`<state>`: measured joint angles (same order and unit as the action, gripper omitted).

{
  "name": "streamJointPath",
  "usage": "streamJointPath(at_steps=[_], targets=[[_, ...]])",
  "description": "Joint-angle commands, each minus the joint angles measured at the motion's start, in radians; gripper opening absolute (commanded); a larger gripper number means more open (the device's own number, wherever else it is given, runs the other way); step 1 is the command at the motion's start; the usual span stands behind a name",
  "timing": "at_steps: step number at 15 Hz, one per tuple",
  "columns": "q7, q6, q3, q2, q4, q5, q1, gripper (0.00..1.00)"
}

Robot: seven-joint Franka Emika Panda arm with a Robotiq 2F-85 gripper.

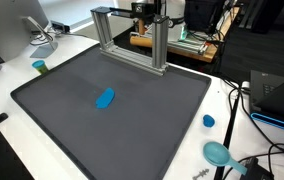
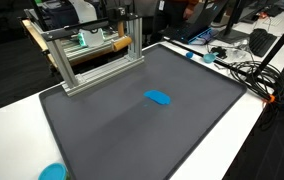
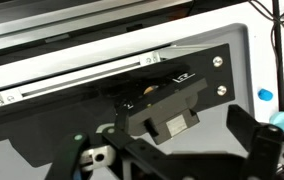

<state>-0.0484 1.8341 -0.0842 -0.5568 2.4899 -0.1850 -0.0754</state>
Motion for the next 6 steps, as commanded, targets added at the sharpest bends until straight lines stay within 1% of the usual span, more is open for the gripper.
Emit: streamJointPath(at_steps=[1,4,5,6], targets=[[0.020,0.024,-0.017,-0.067,0.020,-0.008,-0.015,1.00],[0.062,0.065,-0.042,-0.091,-0.014,-0.010,-0.019,1.00],[0.027,0.039,-0.021,-0.055,-0.010,-0.001,-0.015,1.00],[0.031,0.042,-0.025,-0.061,-0.014,-0.001,-0.017,1.00]])
